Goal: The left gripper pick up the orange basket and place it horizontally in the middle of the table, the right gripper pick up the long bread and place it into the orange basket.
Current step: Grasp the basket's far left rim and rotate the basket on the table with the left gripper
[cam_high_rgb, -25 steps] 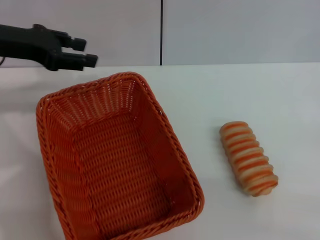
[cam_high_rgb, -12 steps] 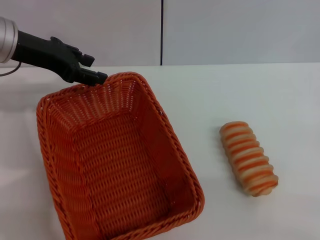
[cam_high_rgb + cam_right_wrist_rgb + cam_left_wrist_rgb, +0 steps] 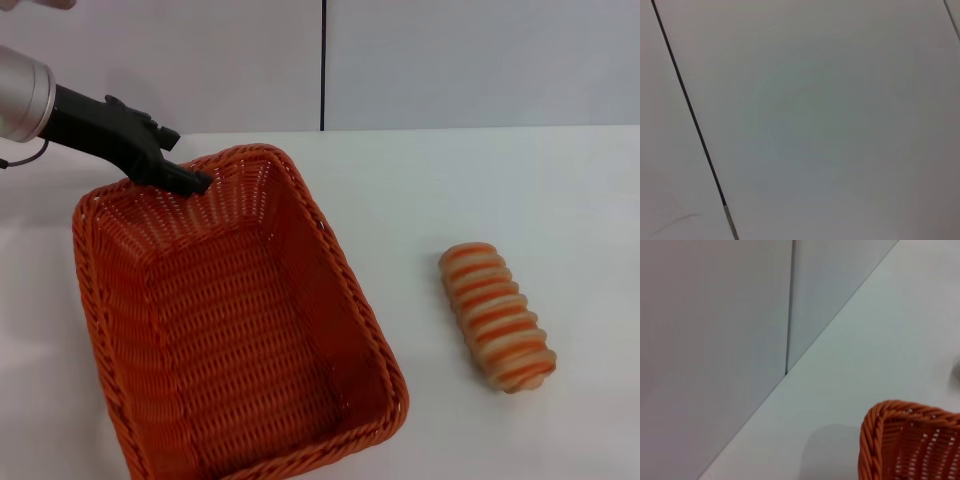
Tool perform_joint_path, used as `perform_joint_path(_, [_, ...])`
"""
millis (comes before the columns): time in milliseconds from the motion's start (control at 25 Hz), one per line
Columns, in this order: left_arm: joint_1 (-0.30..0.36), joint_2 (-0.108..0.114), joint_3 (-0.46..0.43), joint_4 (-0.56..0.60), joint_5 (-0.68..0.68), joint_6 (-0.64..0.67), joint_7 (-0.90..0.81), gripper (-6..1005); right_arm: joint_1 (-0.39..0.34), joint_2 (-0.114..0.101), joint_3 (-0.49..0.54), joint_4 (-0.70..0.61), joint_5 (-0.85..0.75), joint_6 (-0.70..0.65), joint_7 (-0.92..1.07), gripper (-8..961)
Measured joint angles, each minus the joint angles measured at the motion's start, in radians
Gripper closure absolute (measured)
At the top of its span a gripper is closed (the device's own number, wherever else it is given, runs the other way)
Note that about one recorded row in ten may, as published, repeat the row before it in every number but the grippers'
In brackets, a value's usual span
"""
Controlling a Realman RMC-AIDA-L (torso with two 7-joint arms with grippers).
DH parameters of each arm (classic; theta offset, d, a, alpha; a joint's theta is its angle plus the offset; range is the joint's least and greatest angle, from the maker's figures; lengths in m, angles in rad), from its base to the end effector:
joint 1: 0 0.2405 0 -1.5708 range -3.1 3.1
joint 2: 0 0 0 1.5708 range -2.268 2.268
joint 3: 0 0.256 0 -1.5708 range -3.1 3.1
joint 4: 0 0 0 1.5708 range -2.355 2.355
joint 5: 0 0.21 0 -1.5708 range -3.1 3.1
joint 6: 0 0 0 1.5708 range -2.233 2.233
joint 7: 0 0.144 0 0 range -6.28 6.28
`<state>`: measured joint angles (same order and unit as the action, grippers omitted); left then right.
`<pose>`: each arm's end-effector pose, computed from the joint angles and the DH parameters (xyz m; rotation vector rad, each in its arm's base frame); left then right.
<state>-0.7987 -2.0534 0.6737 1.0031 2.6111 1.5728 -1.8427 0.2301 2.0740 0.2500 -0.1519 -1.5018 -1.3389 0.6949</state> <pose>-0.2157 0.4016 0.0567 -2.7206 -0.6493 0.1122 0.4311 0.2283 0.0715 -1.1545 0.8383 0.8153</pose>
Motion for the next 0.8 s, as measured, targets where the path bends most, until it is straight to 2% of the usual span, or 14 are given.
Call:
perform_joint_path(320, [0.018,-0.002,0.054,-0.046,0.016,-0.048,-0.014,175,0.0,0.0,0.0,0.0,0.0,0.0,0.0,303])
perform_joint_path(680, [0.037,-0.004,0.058,-0.064,0.025,-0.116,-0.052,205,0.0,0.0,0.0,0.001,-0.002,0.002,0.0,303])
perform_joint_path(800, [0.039,-0.004,0.059,-0.058,0.025,-0.119,-0.052,333,0.0,0.0,0.0,0.001,-0.002,0.003,0.0,304])
